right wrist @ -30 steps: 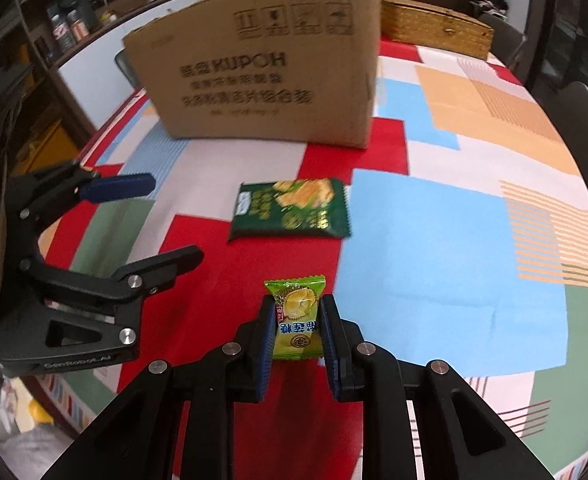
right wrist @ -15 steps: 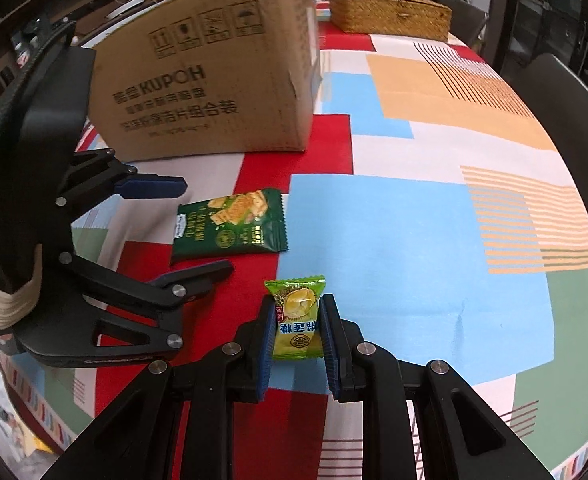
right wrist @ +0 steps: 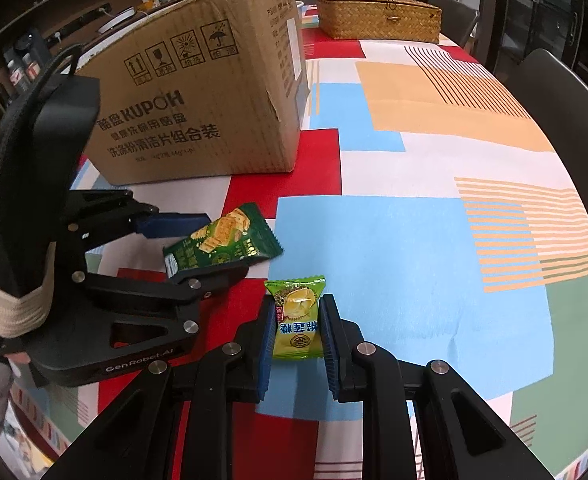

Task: Organize snacks
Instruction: 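Grasp the yellow-green candy with the right tool while the left tool grasps the green cracker pack, then carry the candy and green cracker pack over the box and open both tools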

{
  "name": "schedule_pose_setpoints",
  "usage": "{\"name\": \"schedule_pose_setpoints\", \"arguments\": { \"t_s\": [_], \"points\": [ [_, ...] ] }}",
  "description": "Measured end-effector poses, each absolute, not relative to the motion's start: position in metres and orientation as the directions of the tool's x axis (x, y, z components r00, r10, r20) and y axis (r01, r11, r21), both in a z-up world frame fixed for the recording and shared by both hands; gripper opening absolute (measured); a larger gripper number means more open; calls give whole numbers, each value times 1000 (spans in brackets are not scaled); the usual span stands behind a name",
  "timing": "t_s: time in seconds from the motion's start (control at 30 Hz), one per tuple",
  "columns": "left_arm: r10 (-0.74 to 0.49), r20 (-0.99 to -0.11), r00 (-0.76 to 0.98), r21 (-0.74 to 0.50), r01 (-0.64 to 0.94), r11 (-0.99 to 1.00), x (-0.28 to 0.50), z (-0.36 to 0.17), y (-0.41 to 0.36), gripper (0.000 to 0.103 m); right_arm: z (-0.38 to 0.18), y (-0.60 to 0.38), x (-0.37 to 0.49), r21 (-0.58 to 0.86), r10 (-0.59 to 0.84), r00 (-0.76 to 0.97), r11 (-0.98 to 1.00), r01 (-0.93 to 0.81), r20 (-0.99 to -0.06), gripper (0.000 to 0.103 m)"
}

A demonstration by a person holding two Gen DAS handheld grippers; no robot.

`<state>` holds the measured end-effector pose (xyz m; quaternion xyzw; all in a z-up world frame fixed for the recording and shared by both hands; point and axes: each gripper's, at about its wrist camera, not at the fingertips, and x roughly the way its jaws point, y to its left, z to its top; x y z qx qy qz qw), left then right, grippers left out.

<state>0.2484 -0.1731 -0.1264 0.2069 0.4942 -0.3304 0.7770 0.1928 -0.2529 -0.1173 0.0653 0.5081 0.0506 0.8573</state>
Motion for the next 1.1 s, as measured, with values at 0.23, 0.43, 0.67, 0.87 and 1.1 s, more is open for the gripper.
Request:
{"name": "schedule_pose_setpoints", "arguments": {
  "t_s": [0.23,0.43,0.67,0.87,1.1],
  "points": [
    [-320,-890,324,-38,648,761,240,-114,-159,41,-114,-253,190,175,166,481,984,-25,-861,23],
    [-323,-871,371,-43,597,801,233,-95,-143,12,-106,-253,186,172,164,499,985,-30,-851,23],
    [-353,-868,350,-83,598,797,237,-96,-134,28,-97,-249,183,162,159,516,986,-40,-842,23],
    [-317,-889,331,-53,614,788,241,-110,-138,51,-105,-245,187,163,160,501,986,-38,-851,23],
    [-261,-901,347,1,603,798,245,-128,-151,51,-116,-251,191,166,154,478,986,-17,-865,23]
  ]
}}
